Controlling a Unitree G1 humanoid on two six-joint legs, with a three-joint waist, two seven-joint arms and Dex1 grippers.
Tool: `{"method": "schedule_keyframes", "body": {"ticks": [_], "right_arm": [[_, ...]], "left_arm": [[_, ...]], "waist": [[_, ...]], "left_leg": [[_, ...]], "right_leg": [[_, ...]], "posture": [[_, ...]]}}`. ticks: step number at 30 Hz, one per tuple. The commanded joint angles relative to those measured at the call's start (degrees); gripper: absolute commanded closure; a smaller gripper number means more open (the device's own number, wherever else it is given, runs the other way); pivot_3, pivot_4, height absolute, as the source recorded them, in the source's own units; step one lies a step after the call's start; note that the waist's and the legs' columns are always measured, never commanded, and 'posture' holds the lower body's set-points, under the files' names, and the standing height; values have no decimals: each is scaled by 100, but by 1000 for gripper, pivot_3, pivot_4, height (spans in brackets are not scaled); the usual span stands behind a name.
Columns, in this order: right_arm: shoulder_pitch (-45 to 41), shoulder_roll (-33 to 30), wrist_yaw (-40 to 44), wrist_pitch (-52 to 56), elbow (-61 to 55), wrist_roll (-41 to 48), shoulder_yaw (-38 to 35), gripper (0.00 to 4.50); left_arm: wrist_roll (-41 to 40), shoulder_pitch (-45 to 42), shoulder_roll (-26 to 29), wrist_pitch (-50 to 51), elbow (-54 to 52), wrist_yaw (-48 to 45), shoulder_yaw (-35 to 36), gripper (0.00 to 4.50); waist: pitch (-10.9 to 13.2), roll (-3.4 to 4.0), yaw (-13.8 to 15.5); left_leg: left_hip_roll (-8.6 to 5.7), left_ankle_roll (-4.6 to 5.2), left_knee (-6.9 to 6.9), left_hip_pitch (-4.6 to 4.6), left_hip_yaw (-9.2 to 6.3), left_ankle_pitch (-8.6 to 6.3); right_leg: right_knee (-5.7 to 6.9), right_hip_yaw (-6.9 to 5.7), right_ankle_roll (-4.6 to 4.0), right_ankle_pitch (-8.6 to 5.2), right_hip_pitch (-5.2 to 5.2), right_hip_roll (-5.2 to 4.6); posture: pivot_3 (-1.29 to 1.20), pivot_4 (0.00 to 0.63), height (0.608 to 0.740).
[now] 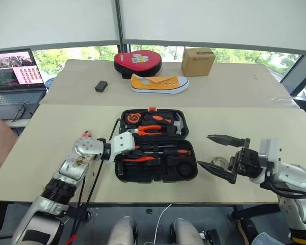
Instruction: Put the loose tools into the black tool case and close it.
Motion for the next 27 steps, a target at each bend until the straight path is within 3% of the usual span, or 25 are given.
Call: {"method": "schedule_keyframes", "body": {"ticks": [1,5,9,12,16,22,27], "right_arm": [[-77,12,-11,-71,-105,82,-91,0],[-46,22,-28,-72,-122,71,-95,0],[32,75,-39,-175,0,66,-219,0],[90,71,93,-322,174,54,-321,0],[246,-78,456,-370,489,117,-410,0],[204,-17,865,-940,926,-157,-351,0],[133,86,1115,-1539,1313,-454,-136,0]], "left_arm": [[174,197,30,119,152,30,-131,4463],[-87,340,26,-225,-53,43,167,4463],[-922,758,-9,-293,-571,165,1083,4463],[-1704,1373,84,-155,-1174,251,1960,3787],[-2077,2590,287,-85,-1631,708,3384,2215],[-2271,4454,-105,-122,-1845,1512,5220,141],[-2290,5470,-265,294,-1614,1967,5968,61]], "waist": [[0,0,1],[0,0,-3],[1,-1,-33],[3,-2,-44],[4,-2,-85],[6,-5,-96],[11,-18,-46]], "left_leg": [[0,0,0,0,0,0],[0,1,0,-2,0,-1],[5,4,-3,-12,-1,-3],[9,4,-4,-25,-3,-3],[9,9,-8,-19,-1,-7],[5,9,-26,-7,1,-7],[5,3,-31,-8,1,-12]], "right_leg": [[0,0,0,0,0,0],[-1,1,0,0,-2,-1],[-2,2,-2,0,-14,-3],[-1,0,-2,0,-28,-10],[-6,0,0,-1,-23,-23],[-23,-2,-1,-1,-15,-39],[-28,-11,-24,-15,-20,-46]], "posture": [[0,150,740],[0,150,740],[0,150,740],[0,150,740],[0,150,740],[0,150,740],[0,150,740]]}}
